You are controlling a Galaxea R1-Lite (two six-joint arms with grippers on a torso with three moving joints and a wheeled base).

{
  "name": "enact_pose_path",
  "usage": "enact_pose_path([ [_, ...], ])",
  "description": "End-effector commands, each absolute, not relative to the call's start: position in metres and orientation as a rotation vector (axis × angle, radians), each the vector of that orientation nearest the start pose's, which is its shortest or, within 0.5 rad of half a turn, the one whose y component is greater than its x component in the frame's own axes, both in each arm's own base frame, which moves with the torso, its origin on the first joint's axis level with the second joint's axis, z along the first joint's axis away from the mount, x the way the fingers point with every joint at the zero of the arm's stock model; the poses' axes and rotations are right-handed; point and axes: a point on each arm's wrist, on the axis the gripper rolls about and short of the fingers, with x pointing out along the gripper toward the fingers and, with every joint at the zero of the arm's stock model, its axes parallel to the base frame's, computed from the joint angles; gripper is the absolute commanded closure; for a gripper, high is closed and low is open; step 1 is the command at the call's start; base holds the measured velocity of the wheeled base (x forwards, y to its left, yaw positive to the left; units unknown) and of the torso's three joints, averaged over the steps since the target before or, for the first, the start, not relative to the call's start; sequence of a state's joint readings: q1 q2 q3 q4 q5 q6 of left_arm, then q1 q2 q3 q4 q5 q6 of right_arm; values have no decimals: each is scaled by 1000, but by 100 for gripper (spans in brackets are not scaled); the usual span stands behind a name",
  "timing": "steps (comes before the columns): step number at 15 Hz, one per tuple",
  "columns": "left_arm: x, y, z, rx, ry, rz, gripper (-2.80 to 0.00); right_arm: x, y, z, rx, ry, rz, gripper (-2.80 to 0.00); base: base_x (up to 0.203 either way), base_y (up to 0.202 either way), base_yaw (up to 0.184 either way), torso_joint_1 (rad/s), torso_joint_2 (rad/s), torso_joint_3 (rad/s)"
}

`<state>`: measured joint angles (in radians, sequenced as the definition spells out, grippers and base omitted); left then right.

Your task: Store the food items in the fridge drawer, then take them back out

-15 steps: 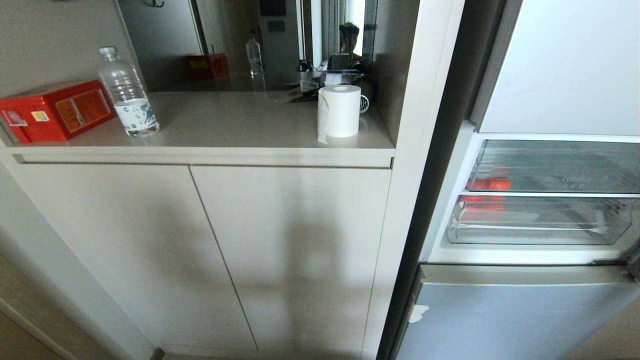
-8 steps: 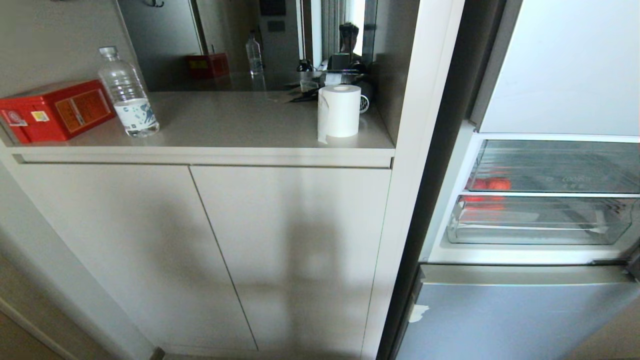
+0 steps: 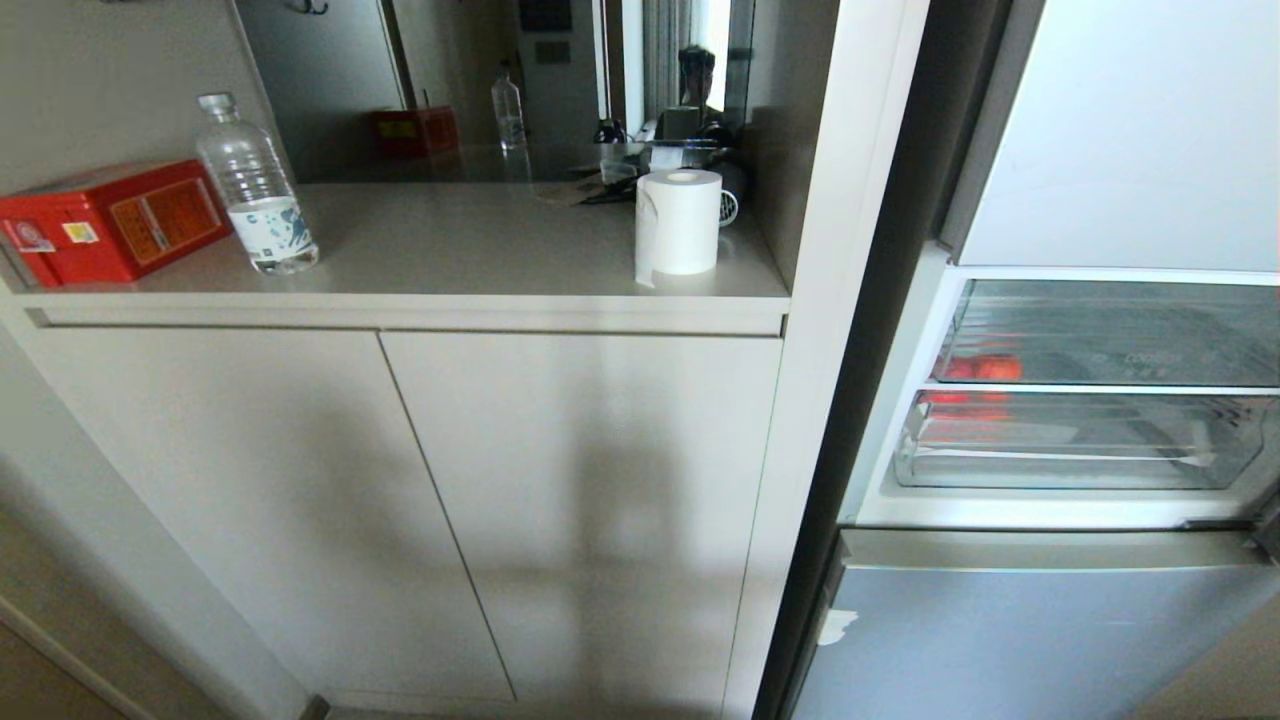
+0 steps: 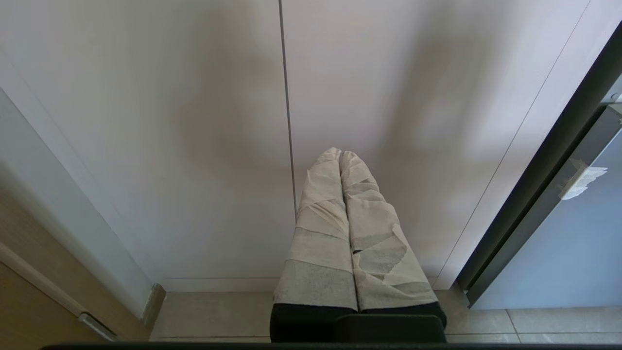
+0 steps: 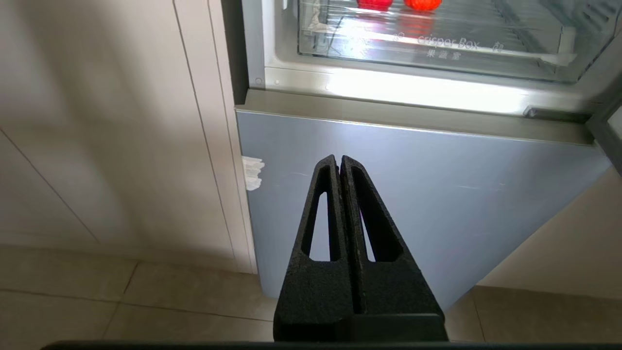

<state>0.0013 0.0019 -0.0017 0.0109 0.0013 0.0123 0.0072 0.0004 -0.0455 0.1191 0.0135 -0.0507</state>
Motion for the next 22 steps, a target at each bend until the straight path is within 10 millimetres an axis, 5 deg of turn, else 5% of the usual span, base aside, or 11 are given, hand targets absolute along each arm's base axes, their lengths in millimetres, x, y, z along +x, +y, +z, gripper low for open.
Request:
enact_pose_path([
  [1,-23,0,75,12,11,3,0,-27,0,76,-129,73,26,0,0,0,0,0,0,0],
  [5,-23,0,75,12,11,3,0,-22,0,113,-89,99,35,0,0,0,0,0,0,0],
  [10,-23,0,75,12,11,3,0,59,3,163,-7,342,96,0,0,0,0,0,0,0],
  [16,-23,0,75,12,11,3,0,188,5,142,30,435,126,0,0,0,0,0,0,0],
  [20,-23,0,75,12,11,3,0,240,6,117,19,352,131,0,0,0,0,0,0,0],
  [21,-23,0,75,12,11,3,0,247,6,113,9,330,132,-99,0,0,0,0,0,0],
  [22,-23,0,75,12,11,3,0,254,7,110,6,312,134,-280,0,0,0,0,0,0],
])
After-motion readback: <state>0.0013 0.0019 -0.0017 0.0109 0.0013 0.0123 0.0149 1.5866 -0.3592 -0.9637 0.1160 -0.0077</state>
